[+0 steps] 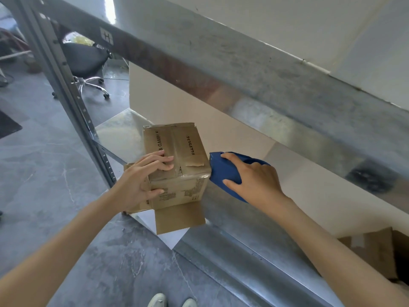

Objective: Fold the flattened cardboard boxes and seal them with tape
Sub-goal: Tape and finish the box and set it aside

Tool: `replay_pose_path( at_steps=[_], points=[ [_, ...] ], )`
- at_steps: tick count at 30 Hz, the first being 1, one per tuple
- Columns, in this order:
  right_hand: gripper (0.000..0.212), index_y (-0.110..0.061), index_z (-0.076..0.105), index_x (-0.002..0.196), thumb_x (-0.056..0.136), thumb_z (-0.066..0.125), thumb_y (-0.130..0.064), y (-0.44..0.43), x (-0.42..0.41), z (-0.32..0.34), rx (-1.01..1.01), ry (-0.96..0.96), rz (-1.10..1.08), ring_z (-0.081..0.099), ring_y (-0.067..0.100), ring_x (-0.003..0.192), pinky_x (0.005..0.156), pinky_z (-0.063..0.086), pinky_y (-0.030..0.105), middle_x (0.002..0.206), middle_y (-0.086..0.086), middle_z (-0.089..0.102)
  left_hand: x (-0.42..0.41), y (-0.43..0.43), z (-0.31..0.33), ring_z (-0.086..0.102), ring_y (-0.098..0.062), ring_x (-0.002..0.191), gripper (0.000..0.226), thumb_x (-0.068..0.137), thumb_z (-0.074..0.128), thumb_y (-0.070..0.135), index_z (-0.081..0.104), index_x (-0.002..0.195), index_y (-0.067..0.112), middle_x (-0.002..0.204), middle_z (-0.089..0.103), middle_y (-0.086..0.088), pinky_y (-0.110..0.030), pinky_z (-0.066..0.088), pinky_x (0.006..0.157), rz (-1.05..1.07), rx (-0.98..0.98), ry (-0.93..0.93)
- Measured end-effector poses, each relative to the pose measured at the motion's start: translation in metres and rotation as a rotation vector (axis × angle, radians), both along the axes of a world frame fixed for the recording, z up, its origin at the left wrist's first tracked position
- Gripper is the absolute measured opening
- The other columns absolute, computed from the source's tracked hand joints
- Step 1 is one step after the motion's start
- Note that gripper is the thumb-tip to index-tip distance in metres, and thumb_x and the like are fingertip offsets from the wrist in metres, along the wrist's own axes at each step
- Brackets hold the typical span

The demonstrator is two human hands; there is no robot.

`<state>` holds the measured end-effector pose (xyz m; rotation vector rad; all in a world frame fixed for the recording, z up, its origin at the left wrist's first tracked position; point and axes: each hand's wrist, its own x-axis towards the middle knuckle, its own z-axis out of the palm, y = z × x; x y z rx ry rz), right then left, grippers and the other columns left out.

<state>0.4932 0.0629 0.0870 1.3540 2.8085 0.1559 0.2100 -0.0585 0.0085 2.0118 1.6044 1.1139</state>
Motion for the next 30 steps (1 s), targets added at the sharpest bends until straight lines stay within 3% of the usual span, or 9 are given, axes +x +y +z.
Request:
replay_pose_path(
  at_steps=[3, 9, 12, 14, 18, 22, 25, 27, 30],
  points=[
    [0.055, -0.038, 0.027, 0.145, 0.098, 0.051, -0.050, -0.001, -0.008, 0.001, -0.015, -0.011, -0.038, 0.050, 0.016, 0.057, 0.057, 0.045, 0.030, 0.070, -0.002, 0.057, 0.001, 0.005, -0.002, 0.035, -0.017, 0.146, 0.064, 0.069, 0.089, 0.002, 0.063, 0.127, 0.010, 0.143, 0.053, 0.005, -0.042, 0.035, 0.115, 0.002, 0.008, 0.015],
    [0.051, -0.032, 0.033, 0.142, 0.098, 0.055, -0.044, 0.004, -0.020, -0.002, -0.004, -0.009, -0.087, 0.043, 0.016, 0.053, 0.045, 0.022, 0.027, 0.071, -0.001, 0.052, 0.002, 0.010, 0.001, 0.037, -0.018, 0.144, 0.064, 0.067, 0.090, 0.002, 0.064, 0.126, 0.011, 0.142, 0.054, 0.006, -0.053, 0.043, 0.109, 0.011, 0.001, 0.013],
    [0.047, -0.025, 0.037, 0.140, 0.099, 0.055, -0.040, 0.009, -0.035, -0.010, -0.049, -0.001, -0.078, 0.038, 0.017, 0.052, 0.044, 0.020, 0.030, 0.066, -0.001, 0.043, 0.007, 0.009, 0.004, 0.037, -0.019, 0.144, 0.064, 0.067, 0.090, 0.001, 0.065, 0.125, 0.010, 0.142, 0.055, 0.004, -0.056, 0.046, 0.105, 0.018, -0.024, 0.006],
    [0.047, -0.026, 0.039, 0.138, 0.097, 0.057, -0.043, 0.017, -0.039, -0.020, -0.072, 0.038, -0.070, 0.047, 0.021, 0.060, 0.046, 0.023, 0.030, 0.074, 0.000, 0.051, 0.008, 0.009, 0.008, 0.035, -0.019, 0.145, 0.064, 0.068, 0.089, 0.002, 0.064, 0.127, 0.010, 0.143, 0.054, 0.003, -0.056, 0.044, 0.107, 0.029, -0.051, -0.011],
    [0.053, -0.038, 0.038, 0.139, 0.093, 0.059, -0.052, 0.034, -0.004, -0.050, -0.218, 0.197, -0.172, 0.064, 0.028, 0.082, 0.064, 0.048, 0.035, 0.095, 0.004, 0.067, 0.005, 0.014, 0.014, 0.032, -0.017, 0.146, 0.066, 0.068, 0.090, 0.002, 0.063, 0.128, 0.010, 0.144, 0.053, 0.000, -0.046, 0.032, 0.118, 0.017, -0.084, 0.000],
    [0.054, -0.044, 0.034, 0.140, 0.093, 0.058, -0.054, 0.037, 0.033, -0.090, -0.340, 0.312, -0.223, 0.059, 0.018, 0.077, 0.062, 0.043, 0.030, 0.112, -0.006, 0.067, 0.009, 0.012, 0.007, 0.030, -0.017, 0.148, 0.065, 0.068, 0.089, 0.000, 0.063, 0.127, 0.010, 0.144, 0.053, 0.002, -0.041, 0.029, 0.120, 0.053, -0.060, -0.019],
    [0.057, -0.045, 0.031, 0.141, 0.092, 0.058, -0.056, 0.035, 0.048, -0.116, -0.383, 0.393, -0.276, 0.063, 0.021, 0.088, 0.068, 0.047, 0.032, 0.122, -0.008, 0.064, 0.012, 0.014, 0.002, 0.024, -0.016, 0.151, 0.063, 0.069, 0.088, 0.000, 0.062, 0.126, 0.011, 0.144, 0.051, 0.005, -0.036, 0.024, 0.122, 0.061, -0.017, -0.003],
    [0.058, -0.048, 0.030, 0.142, 0.092, 0.058, -0.057, 0.033, 0.054, -0.130, -0.365, 0.429, -0.288, 0.064, 0.025, 0.096, 0.069, 0.044, 0.032, 0.124, -0.009, 0.063, 0.012, 0.014, -0.001, 0.017, -0.016, 0.153, 0.062, 0.070, 0.087, 0.000, 0.062, 0.125, 0.011, 0.146, 0.050, 0.005, -0.028, 0.019, 0.122, 0.068, 0.001, -0.007],
    [0.064, -0.045, 0.030, 0.147, 0.091, 0.058, -0.060, 0.031, 0.057, -0.144, -0.300, 0.449, -0.300, 0.065, 0.027, 0.092, 0.066, 0.041, 0.030, 0.117, -0.002, 0.067, 0.012, 0.014, -0.003, 0.012, -0.015, 0.154, 0.059, 0.071, 0.086, -0.001, 0.062, 0.124, 0.008, 0.147, 0.051, 0.003, -0.018, 0.013, 0.121, 0.072, 0.011, -0.010]
  ],
)
